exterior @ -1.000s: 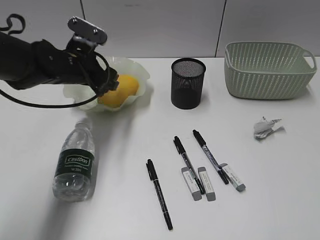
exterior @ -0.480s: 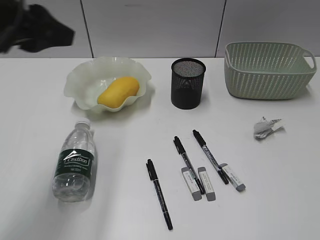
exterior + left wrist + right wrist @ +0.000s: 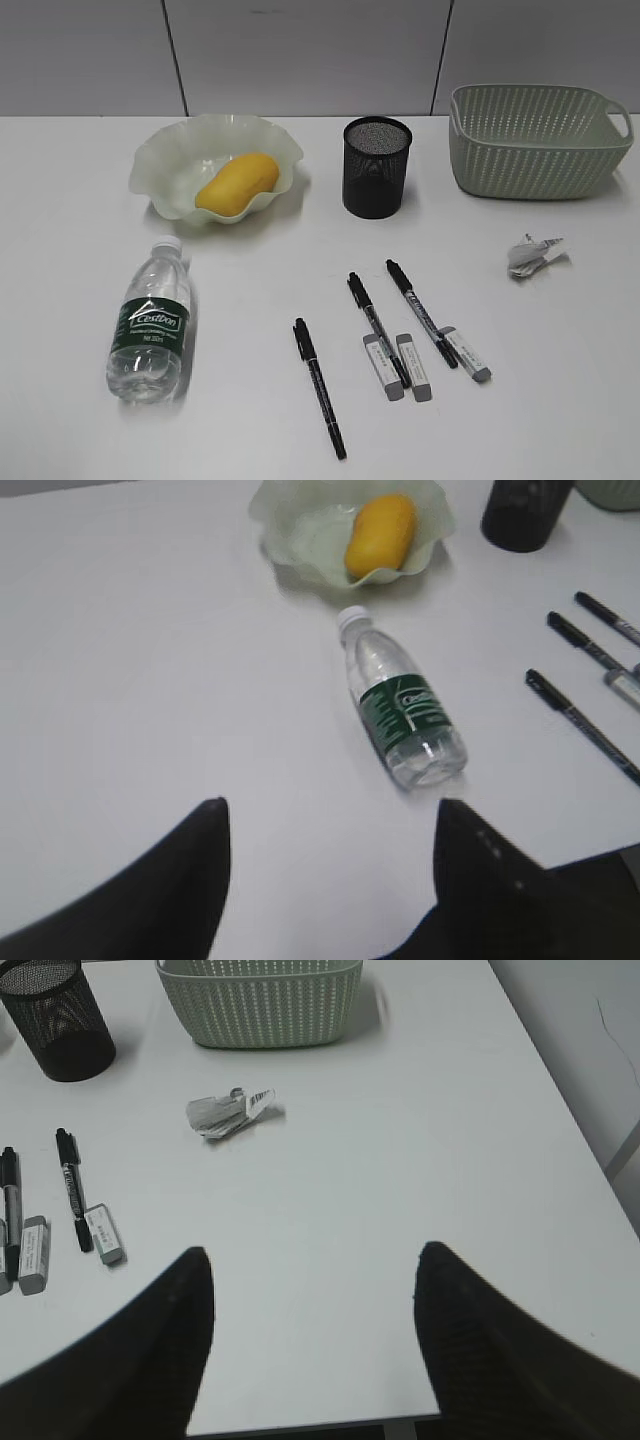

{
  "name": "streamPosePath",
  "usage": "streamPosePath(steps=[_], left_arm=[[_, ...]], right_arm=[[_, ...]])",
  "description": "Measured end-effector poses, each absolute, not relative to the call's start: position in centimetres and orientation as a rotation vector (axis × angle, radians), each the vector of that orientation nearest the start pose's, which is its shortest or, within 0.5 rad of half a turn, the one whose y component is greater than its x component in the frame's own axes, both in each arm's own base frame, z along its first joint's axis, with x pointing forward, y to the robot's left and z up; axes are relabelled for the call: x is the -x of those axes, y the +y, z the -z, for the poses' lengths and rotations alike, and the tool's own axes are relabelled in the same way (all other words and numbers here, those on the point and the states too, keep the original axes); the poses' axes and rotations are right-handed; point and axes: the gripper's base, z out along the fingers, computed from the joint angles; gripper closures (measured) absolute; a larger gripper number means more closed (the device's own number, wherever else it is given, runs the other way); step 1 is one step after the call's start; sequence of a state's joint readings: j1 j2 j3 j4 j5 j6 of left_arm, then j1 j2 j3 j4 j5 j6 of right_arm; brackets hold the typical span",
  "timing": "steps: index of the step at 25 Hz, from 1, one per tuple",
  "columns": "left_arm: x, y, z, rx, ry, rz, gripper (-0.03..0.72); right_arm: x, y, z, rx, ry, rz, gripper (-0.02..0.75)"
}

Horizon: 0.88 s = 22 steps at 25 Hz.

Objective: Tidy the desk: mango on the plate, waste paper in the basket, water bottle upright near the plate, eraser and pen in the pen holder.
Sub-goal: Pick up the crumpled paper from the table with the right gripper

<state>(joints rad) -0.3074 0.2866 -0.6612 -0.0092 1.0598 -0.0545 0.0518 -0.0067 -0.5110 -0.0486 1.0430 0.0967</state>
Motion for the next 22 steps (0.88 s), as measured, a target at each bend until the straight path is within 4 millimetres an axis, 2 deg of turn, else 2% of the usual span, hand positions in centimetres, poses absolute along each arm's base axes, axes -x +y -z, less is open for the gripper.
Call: streamPosePath(steps=[6, 10, 14, 17, 21, 22], left_arm=[[-1.8, -0.1, -29.0, -0.188, 2.171, 0.187, 0.195], [-1.2, 0.1, -28.8, -0.180, 2.129, 0.194, 0.200], [0.5, 0.7, -28.8, -0.166, 2.021, 0.214, 0.224], [0.9, 0.8, -28.8, -0.161, 1.999, 0.215, 0.228], [0.9, 0.8, -28.8, -0.155, 1.999, 0.213, 0.231], [0.9, 0.8, -28.8, -0.154, 1.999, 0.212, 0.231]], right_arm=[[0.3, -0.4, -28.3, -0.037, 2.021, -0.032, 0.238], [-2.5, 0.0, -28.9, 0.046, 2.138, -0.022, 0.238], [-8.5, 1.1, -29.4, 0.090, 2.245, -0.108, 0.238], [-14.4, 1.7, -28.4, 0.056, 2.355, -0.172, 0.238], [-23.1, 2.6, -24.7, 0.035, 2.539, -0.189, 0.238], [-25.2, 2.9, -23.0, 0.030, 2.610, -0.190, 0.236]])
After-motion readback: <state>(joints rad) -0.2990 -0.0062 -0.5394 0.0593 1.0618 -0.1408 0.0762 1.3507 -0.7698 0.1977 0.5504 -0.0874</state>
